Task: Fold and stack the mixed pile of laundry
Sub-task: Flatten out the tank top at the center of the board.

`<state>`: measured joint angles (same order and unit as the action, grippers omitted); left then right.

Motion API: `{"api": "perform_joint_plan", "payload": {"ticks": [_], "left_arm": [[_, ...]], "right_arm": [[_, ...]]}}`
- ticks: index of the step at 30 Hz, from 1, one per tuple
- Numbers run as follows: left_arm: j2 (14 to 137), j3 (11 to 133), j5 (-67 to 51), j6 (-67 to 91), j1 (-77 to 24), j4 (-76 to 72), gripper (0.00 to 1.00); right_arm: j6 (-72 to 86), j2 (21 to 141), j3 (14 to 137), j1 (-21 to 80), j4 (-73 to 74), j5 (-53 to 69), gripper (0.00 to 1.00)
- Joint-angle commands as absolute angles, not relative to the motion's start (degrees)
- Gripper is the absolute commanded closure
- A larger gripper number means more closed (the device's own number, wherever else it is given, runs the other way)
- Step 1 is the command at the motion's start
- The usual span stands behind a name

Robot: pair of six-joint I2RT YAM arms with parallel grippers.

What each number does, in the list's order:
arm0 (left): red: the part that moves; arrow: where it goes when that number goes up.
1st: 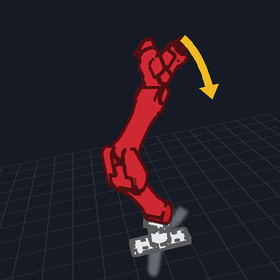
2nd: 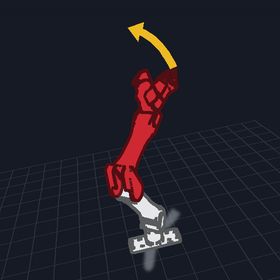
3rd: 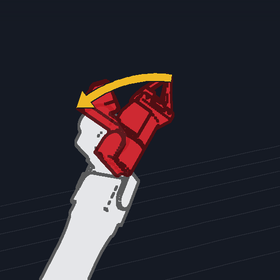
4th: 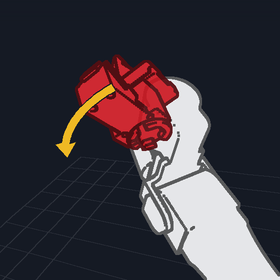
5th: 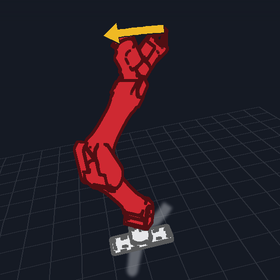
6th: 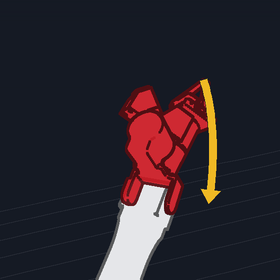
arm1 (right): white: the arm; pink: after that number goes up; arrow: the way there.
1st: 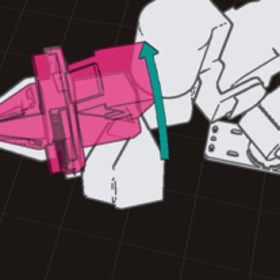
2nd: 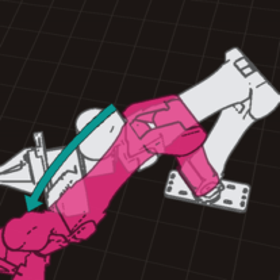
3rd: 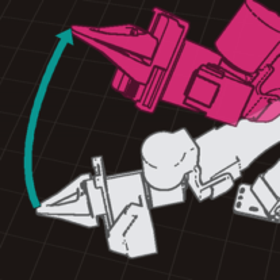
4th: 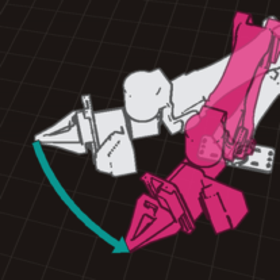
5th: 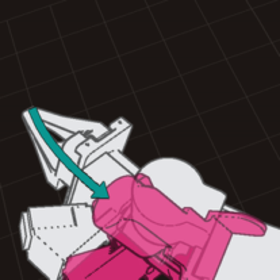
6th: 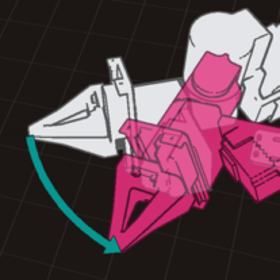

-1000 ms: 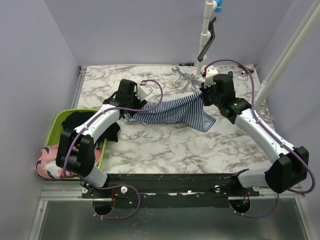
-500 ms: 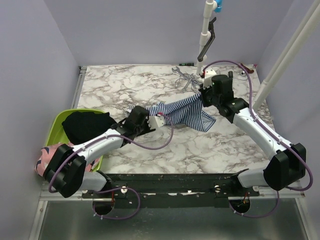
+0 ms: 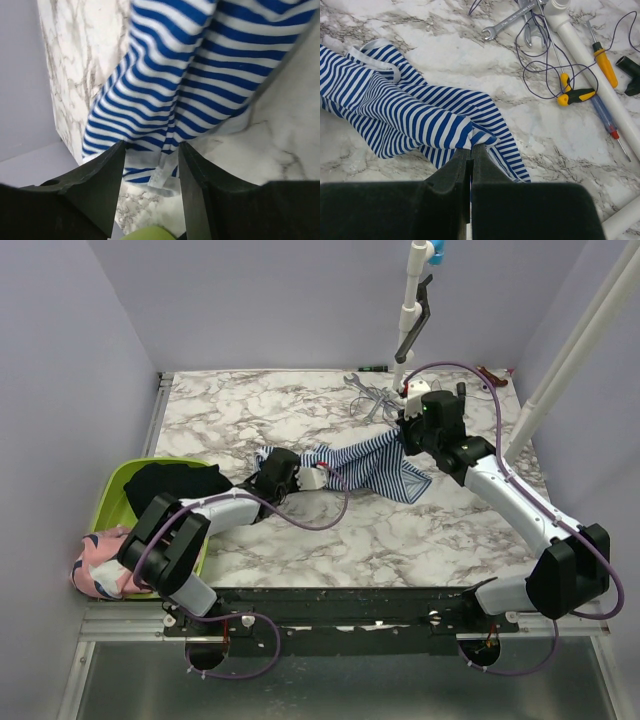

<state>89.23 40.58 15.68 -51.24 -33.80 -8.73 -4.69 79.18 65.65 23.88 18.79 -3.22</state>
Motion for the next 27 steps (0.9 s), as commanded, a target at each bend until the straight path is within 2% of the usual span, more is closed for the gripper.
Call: {"api": "perform_joint_plan", "payload": {"ticks": [1, 7, 11, 15, 23, 25, 27], "left_arm": [[88.7, 45.8, 13.6, -51.7, -28.5, -10.7, 0.53], [88.1, 52.2, 6.3, -50.0, -24.2, -0.8, 0.53], [88.3, 54.6, -1.4, -49.4, -23.7, 6.0, 0.53], [90.4, 57.7, -3.9, -49.4, -23.7, 9.8, 0.51], [90.9, 60.2, -8.5, -55.2, -23.7, 17.2, 0.41], [91.2, 60.5, -9.4, -56.3, -23.7, 19.1, 0.41], [91.5, 60.6, -9.7, -56.7, -23.7, 20.1, 0.47]], "right_arm": [[-5.0, 78.3, 64.9, 23.4, 17.3, -2.2, 0.99], [-5.1, 78.9, 64.8, 23.4, 17.2, -1.9, 0.99], [-5.1, 79.1, 64.7, 23.4, 17.3, -1.5, 0.99], [-5.1, 79.0, 64.9, 23.4, 17.3, -1.5, 0.99], [-5.2, 78.8, 64.8, 23.4, 17.4, -1.1, 0.99], [-5.2, 78.9, 64.8, 23.4, 17.4, -1.1, 0.99], [-5.2, 78.9, 64.8, 23.4, 17.4, -1.1, 0.99]]}}
